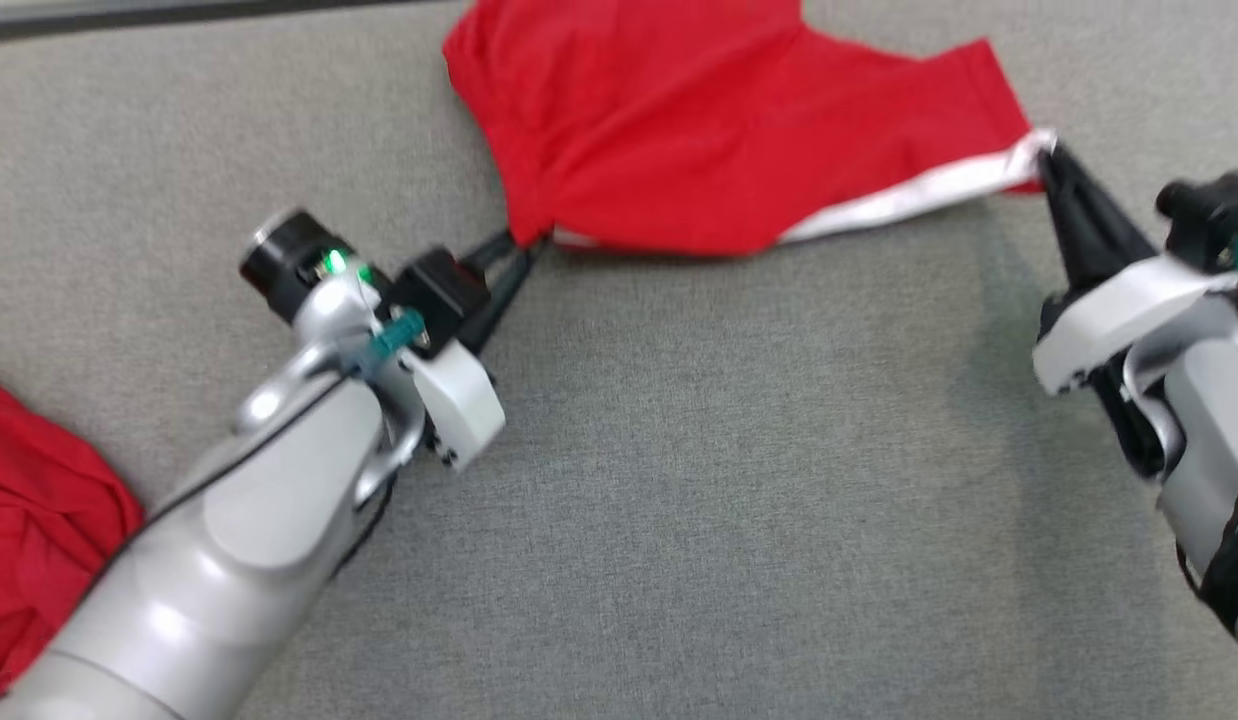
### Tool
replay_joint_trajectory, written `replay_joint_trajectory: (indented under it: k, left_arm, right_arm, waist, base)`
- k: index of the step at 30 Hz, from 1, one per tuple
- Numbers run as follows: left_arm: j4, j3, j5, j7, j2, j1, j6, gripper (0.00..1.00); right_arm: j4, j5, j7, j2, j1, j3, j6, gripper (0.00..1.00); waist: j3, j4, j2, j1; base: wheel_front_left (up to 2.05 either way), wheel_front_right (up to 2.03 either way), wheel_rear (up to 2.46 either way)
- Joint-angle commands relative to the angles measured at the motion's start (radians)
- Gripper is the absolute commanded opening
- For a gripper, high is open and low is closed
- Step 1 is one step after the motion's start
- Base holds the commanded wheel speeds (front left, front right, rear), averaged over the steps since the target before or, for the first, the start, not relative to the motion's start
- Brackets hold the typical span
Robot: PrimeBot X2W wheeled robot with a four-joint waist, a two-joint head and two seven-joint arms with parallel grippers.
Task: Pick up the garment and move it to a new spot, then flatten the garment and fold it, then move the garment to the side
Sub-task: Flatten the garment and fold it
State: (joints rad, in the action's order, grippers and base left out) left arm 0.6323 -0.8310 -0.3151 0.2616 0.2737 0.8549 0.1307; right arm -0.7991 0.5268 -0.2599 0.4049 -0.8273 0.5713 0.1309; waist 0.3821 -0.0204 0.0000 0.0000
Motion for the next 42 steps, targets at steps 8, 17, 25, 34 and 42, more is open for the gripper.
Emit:
replay_joint_trajectory:
  k: [8,17,25,34,42]
  left_arm:
    - [-0.018,-0.049,0.026,0.005,-0.003,-0.125,-0.001,0.00]
    - [-0.022,-0.175,-0.016,0.005,0.008,-0.225,-0.001,0.00]
    - [-0.094,-0.279,-0.180,0.004,0.058,-0.309,-0.001,0.00]
    - [-0.189,-0.369,-0.285,0.004,0.138,-0.361,-0.001,0.00]
    - [-0.260,-0.424,-0.303,0.002,0.185,-0.396,-0.001,0.00]
  right_arm:
    - [-0.047,0.095,0.072,0.053,0.094,0.169,0.000,0.00]
    - [-0.032,0.237,0.200,0.129,0.164,0.287,0.000,0.00]
    - [0.091,0.408,0.294,0.227,0.235,0.353,0.000,0.00]
    - [0.331,0.602,0.446,0.401,0.352,0.444,0.000,0.00]
    - [0.460,0.668,0.527,0.540,0.424,0.449,0.000,0.00]
  waist:
    - [-0.156,-0.011,0.0000,0.0000]
    - [-0.239,-0.009,0.0000,0.0000]
    - [-0.311,-0.002,0.0000,0.0000]
    - [-0.373,0.020,0.0000,0.0000]
    - [-0.381,0.024,0.0000,0.0000]
  base:
    - [0.00,0.00,0.00]
    - [0.00,0.00,0.00]
    - [0.00,0.00,0.00]
    - [0.00,0.00,0.00]
    - [0.00,0.00,0.00]
